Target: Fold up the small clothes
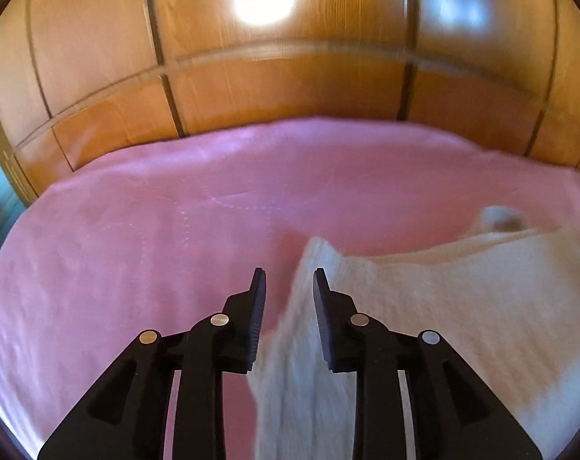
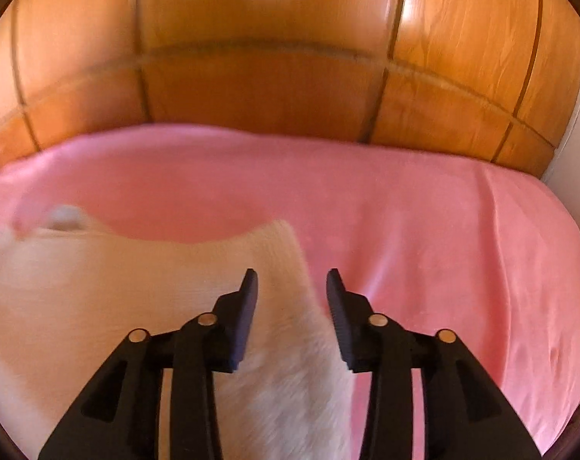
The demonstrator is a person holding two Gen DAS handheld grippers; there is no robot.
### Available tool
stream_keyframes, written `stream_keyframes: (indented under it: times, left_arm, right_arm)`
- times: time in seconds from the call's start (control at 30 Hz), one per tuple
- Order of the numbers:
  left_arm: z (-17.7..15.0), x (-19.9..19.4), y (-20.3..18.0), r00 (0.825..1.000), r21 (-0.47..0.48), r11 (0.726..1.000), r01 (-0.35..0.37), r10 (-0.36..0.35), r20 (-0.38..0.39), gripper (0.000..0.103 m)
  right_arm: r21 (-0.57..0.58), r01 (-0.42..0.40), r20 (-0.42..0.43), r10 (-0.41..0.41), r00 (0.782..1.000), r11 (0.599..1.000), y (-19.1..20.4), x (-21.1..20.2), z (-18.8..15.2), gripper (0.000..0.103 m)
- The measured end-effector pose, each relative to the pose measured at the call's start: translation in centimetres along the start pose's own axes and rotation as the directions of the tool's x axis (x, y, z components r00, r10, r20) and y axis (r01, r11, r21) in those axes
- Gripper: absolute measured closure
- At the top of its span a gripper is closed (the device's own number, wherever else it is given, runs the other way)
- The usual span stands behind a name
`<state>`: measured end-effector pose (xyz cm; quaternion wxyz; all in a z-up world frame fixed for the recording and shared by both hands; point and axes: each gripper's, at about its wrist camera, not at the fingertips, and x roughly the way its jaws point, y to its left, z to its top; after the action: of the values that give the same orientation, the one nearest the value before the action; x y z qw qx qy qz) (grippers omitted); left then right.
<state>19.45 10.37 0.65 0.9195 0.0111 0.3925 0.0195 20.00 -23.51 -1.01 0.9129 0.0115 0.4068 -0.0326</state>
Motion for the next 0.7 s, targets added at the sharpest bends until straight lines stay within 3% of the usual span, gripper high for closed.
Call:
stream_keyframes:
  times: [0.17, 0.23, 0.3, 0.37, 0.47, 0.5, 0.53, 0.6, 0.7]
  left_arm:
    - [-3.8, -5.5, -1.3, 0.994, 0.002, 0.995, 0.102, -0.102, 0.043, 0.079]
    - [-5.6, -6.3, -2.0, 0.993, 0.014, 0.994, 0.113, -0.113, 0.035, 0.079]
    - [-7.5, -6.2, -2.8, 0.997, 0.051, 0.995, 0.081, -0.081, -0.002, 0.079]
    - [-9.3, -5.6, -2.3, 0.999, 0.039, 0.999, 0.028, -0.026, -0.043, 0.079]
    - [-10.8, -6.9, 0.1, 0.997, -0.065, 0.996, 0.067, -0.069, -0.039, 0.077]
    - [-11.3, -7.6, 1.3, 0.995, -0.124, 0.988, 0.086, -0.092, -0.043, 0.068]
    - [-11.5, -7.8, 1.9, 0.994, -0.153, 0.984, 0.090, -0.098, -0.048, 0.046]
    - [-12.2, -9.0, 3.7, 0.991, -0.235, 0.965, 0.115, -0.127, -0.037, 0.041]
    - [-12.7, -10.0, 3.9, 0.993, -0.239, 0.967, 0.091, -0.105, -0.047, 0.041]
  right_arm:
    - [-0.011, -0.222, 0.037, 0.223, 0.974, 0.975, 3.8, -5.3, -1.9, 0.056]
    - [-0.028, -0.287, 0.025, 0.288, 0.957, 0.957, 5.7, -6.3, -3.2, 0.056]
    - [-0.053, -0.349, 0.006, 0.349, 0.937, 0.936, 7.9, -7.0, -4.7, 0.056]
    - [-0.108, -0.360, -0.033, 0.359, 0.933, 0.927, 9.9, -7.1, -6.5, 0.056]
    - [-0.129, -0.315, -0.101, 0.304, 0.947, 0.940, 10.6, -4.7, -8.8, 0.056]
    - [-0.112, -0.335, -0.074, 0.328, 0.942, 0.935, 10.1, -4.4, -9.2, 0.056]
    - [-0.102, -0.345, -0.067, 0.339, 0.938, 0.933, 9.4, -4.0, -9.4, 0.055]
    - [-0.076, -0.356, -0.058, 0.352, 0.934, 0.932, 9.4, -3.9, -9.4, 0.053]
    - [-0.073, -0.350, -0.030, 0.348, 0.937, 0.934, 9.1, -4.7, -10.2, 0.051]
